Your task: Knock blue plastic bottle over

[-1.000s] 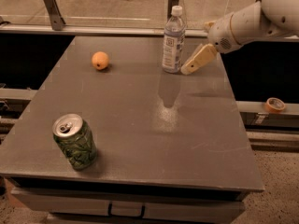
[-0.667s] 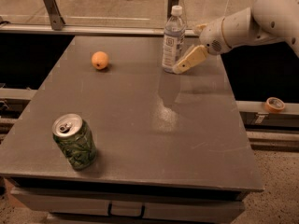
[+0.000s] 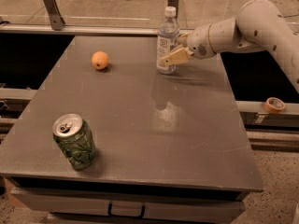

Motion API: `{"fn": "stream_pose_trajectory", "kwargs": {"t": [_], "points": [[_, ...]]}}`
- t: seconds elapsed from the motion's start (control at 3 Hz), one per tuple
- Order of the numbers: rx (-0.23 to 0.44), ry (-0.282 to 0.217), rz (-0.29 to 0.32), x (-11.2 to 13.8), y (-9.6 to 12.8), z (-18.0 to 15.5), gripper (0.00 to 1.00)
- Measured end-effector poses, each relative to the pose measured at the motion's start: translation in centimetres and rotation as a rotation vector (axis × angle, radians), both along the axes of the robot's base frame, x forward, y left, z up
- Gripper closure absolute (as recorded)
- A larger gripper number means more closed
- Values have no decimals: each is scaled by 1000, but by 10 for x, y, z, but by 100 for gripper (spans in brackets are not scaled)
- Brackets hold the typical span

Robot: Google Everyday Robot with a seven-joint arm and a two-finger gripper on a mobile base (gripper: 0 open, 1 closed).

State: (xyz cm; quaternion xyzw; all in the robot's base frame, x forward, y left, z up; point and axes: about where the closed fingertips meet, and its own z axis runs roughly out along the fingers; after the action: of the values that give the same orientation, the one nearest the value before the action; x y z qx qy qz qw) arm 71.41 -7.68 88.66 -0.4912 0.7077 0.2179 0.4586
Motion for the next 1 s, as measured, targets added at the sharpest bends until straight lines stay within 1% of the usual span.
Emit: {"fn": "stream_pose_trajectory", "kwargs": {"t": [0.33,0.67,1.0], "points": [[22,0,-1,3,5,4,64],[-62,-50,21,-5,1,25,88],[-275,-116,86,-23,-12,48,100]]}}
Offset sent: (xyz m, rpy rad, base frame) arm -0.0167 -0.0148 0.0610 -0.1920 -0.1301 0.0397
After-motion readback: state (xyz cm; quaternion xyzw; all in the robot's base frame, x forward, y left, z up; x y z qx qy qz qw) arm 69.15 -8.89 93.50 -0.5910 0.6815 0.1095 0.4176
